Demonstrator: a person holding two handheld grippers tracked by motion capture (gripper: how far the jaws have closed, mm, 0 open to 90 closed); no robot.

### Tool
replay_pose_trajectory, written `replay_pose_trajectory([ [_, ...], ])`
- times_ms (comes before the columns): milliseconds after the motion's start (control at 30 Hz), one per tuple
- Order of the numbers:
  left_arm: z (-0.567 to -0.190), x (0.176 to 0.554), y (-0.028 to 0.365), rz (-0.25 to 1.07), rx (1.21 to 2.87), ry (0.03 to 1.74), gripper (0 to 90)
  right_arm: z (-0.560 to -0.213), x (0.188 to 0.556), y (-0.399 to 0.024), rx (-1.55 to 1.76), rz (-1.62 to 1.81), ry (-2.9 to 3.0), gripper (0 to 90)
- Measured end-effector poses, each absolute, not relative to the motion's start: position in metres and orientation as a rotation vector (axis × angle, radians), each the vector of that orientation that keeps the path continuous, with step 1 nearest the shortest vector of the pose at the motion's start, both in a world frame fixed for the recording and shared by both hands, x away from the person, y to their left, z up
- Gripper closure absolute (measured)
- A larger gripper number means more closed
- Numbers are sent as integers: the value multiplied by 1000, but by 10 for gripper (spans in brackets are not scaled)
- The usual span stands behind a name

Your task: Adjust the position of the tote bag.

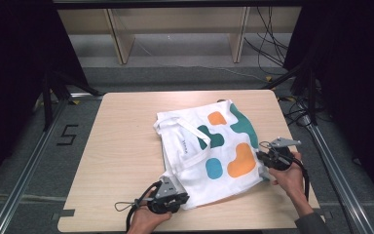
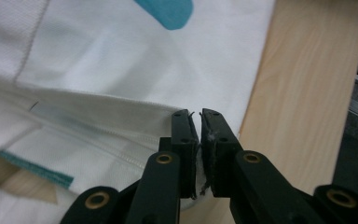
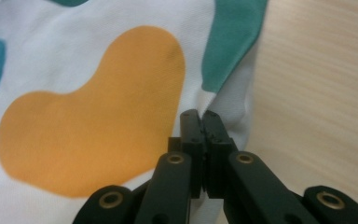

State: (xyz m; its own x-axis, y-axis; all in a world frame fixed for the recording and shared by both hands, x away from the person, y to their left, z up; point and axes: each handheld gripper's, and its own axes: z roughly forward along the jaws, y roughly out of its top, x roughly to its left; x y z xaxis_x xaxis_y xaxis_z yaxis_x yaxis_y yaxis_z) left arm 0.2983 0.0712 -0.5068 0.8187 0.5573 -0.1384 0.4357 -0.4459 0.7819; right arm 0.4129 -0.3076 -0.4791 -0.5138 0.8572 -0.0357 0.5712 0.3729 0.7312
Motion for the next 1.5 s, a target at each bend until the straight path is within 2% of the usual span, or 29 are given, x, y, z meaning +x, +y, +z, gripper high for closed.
replay_pose_trajectory([
  [33, -508, 297, 59, 207, 2122, 704, 827, -479, 423, -309, 1252, 933, 2212, 898],
  [167, -508, 294, 34, 189, 2112, 675, 816, -479, 438, -310, 1273, 938, 2184, 895],
  [267, -508, 293, 27, 187, 2116, 648, 775, -478, 443, -314, 1274, 927, 2164, 859],
  [300, -505, 293, 27, 169, 2112, 652, 749, -473, 441, -317, 1270, 970, 2127, 765],
  [367, -498, 292, 37, 96, 2112, 642, 681, -461, 433, -314, 1322, 996, 2120, 642],
  [400, -498, 292, 37, 96, 2112, 642, 631, -461, 433, -314, 1322, 996, 2120, 642],
  [433, -491, 289, 50, 87, 2104, 655, 551, -450, 419, -306, 1311, 1072, 2141, 582],
  [467, -491, 289, 50, 87, 2104, 655, 487, -450, 419, -306, 1311, 1072, 2141, 582],
  [500, -485, 287, 65, 83, 2120, 637, 465, -443, 404, -295, 1238, 1063, 2178, 537],
  [567, -482, 284, 72, 100, 2104, 651, 455, -441, 396, -287, 1246, 1092, 2211, 524],
  [600, -479, 283, 87, 115, 2082, 682, 413, -438, 382, -272, 1195, 1138, 2255, 504],
  [733, -477, 290, 112, 180, 2058, 733, 398, -437, 368, -249, 1149, 1200, 2338, 493],
  [833, -483, 307, 141, 316, 2049, 873, 394, -438, 355, -217, 1073, 1220, 2410, 481],
  [1000, -494, 325, 164, 382, 2079, 958, 364, -447, 342, -187, 937, 1195, 2481, 469],
  [1167, -499, 332, 173, 412, 2044, 1046, 331, -455, 329, -162, 874, 1183, 2553, 455],
  [1267, -499, 336, 181, 449, 2100, 1051, 303, -468, 318, -140, 785, 1103, 2607, 436],
  [1300, -501, 336, 179, 451, 2063, 1074, 303, -468, 318, -140, 785, 1103, 2607, 436],
  [1500, -501, 339, 184, 477, 2085, 1088, 294, -479, 315, -123, 773, 1061, 2677, 440],
])
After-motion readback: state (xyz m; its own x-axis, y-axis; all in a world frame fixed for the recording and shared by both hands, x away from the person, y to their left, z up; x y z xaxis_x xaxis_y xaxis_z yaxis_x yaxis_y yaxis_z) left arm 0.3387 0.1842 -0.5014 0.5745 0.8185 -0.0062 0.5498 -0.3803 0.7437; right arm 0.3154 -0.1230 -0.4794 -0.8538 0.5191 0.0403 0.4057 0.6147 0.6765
